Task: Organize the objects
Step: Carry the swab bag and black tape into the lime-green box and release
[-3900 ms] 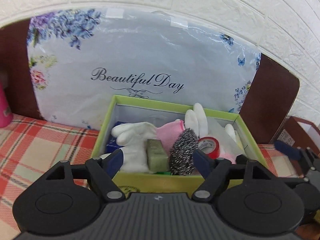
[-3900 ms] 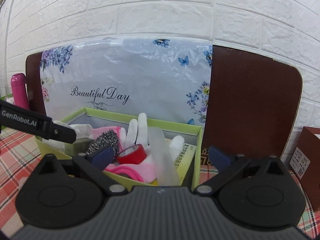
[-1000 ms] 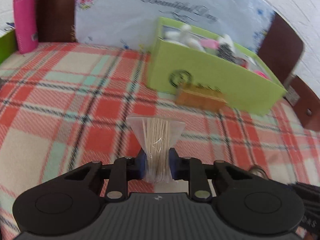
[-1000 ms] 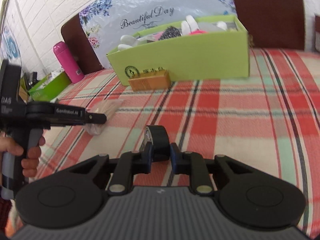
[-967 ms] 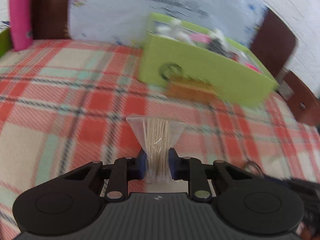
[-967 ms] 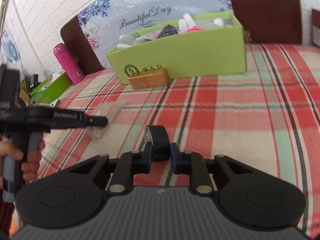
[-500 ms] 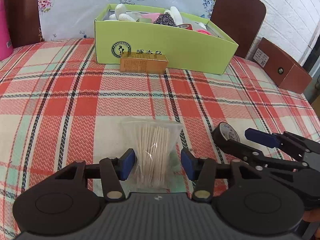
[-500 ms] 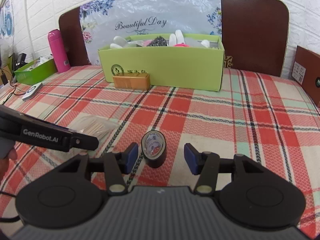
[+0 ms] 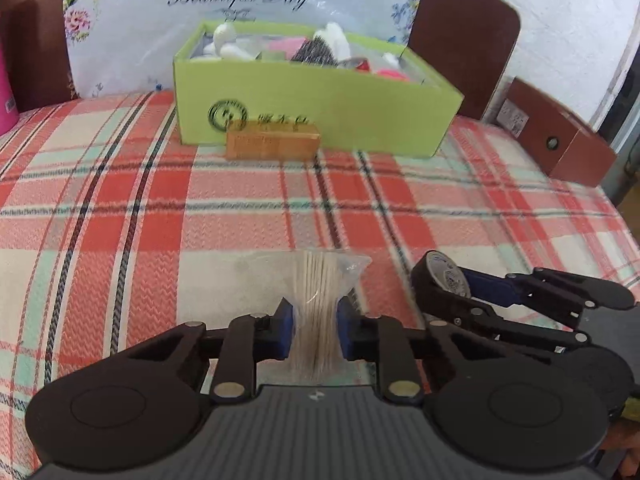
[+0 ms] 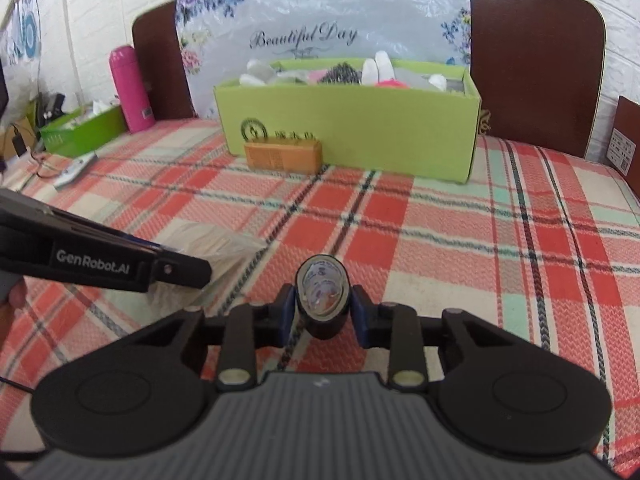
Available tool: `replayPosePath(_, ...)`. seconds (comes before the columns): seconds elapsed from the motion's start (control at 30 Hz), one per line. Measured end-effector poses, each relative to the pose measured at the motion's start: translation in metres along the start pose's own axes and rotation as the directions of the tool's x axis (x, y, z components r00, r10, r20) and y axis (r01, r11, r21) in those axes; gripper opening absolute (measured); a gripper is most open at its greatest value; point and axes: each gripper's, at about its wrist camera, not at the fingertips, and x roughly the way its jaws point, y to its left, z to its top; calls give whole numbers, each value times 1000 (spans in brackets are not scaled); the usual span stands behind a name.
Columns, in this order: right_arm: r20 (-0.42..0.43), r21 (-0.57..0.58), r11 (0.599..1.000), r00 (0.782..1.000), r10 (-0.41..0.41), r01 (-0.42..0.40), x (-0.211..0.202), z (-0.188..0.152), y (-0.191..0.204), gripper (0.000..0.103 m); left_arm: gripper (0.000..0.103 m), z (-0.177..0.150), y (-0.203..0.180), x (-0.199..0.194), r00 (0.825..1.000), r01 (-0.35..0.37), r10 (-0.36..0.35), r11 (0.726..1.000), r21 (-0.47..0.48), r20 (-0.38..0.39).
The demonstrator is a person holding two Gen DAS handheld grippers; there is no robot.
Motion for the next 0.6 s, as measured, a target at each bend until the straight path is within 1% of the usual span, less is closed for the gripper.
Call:
replayPosePath(0.03, 18, -2, 1000, 1000, 7, -7, -5, 6, 0, 29, 22, 5, -1, -5, 1000, 14, -14, 1000, 2, 15)
replayPosePath(0.13, 89, -17, 1000, 996, 13, -11, -18, 31, -5, 29, 22, 31, -11, -23, 994, 41, -44, 999, 31, 95)
replayPosePath(0.2, 139, -25, 1000, 990, 12, -8, -24, 50, -9, 29, 22, 52, -16, -34, 987, 59, -66, 997, 48, 149)
replayPosePath(0.3, 197, -26, 1000, 980, 3, 2, -27, 79, -17, 29, 22, 82, -22, -41, 974, 77, -88, 995, 61, 208)
replayPosePath(0.37, 230, -28, 1000, 973, -8, 15, -26, 97, -22, 29, 22, 103, -25, -44, 966, 63, -80, 995, 75, 244)
replayPosePath(0.43, 265, -34, 999, 964, -24, 34, -22, 116, -29, 29, 22, 124, -24, -39, 962, 54, -71, 996, 73, 263)
replayPosePath(0.53, 305, -16, 998, 951, -53, 61, -9, 141, -38, 29, 22, 153, -15, -23, 958, 23, -38, 998, 57, 284)
replayPosePath(0.6, 318, -5, 997, 945, -70, 75, 4, 154, -47, 29, 22, 170, -9, -7, 959, 6, -15, 999, 32, 283)
